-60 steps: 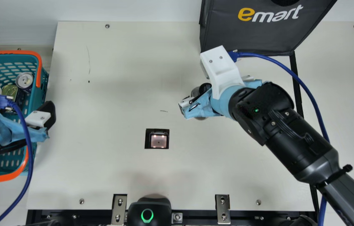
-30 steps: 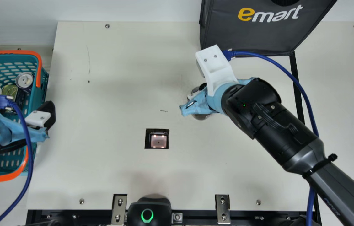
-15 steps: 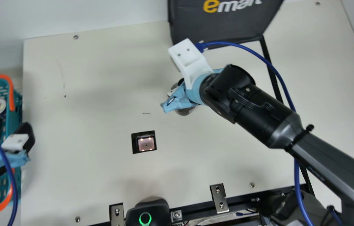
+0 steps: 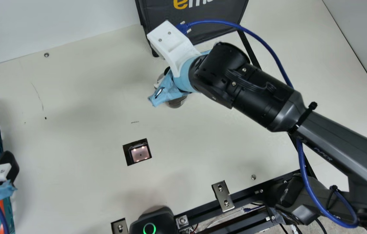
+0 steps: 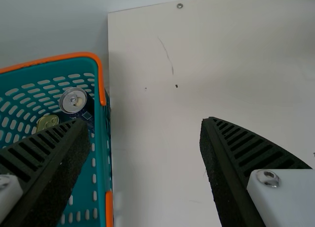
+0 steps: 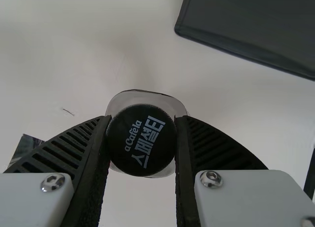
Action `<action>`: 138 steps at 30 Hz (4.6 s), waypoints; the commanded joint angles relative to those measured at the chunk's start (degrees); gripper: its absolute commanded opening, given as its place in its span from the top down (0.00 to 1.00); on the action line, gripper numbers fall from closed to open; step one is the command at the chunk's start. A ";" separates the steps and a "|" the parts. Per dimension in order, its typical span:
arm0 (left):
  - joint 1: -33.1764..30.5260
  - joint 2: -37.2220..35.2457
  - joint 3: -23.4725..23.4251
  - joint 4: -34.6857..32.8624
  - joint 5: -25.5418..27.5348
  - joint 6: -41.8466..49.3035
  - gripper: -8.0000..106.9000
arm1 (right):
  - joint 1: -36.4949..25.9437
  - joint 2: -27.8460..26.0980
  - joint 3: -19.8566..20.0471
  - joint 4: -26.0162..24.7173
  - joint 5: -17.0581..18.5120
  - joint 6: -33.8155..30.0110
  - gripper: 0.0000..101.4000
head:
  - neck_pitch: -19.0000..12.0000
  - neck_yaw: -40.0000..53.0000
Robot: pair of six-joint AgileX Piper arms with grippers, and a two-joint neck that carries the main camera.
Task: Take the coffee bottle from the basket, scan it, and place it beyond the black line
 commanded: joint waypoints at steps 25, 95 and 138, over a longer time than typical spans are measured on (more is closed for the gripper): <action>0.00 0.00 0.00 0.00 0.00 0.00 0.15 | -9.34 -0.16 -5.41 1.08 3.62 -4.26 1.00 | -1.57 -0.13; 0.00 0.00 0.00 0.00 0.00 0.00 0.15 | -58.91 0.88 -3.25 13.52 -1.71 -17.09 1.00 | -1.57 -0.13; 0.00 0.00 0.00 0.00 0.00 0.00 0.15 | -55.87 6.79 2.23 7.96 -12.60 -9.26 0.89 | -1.57 -0.13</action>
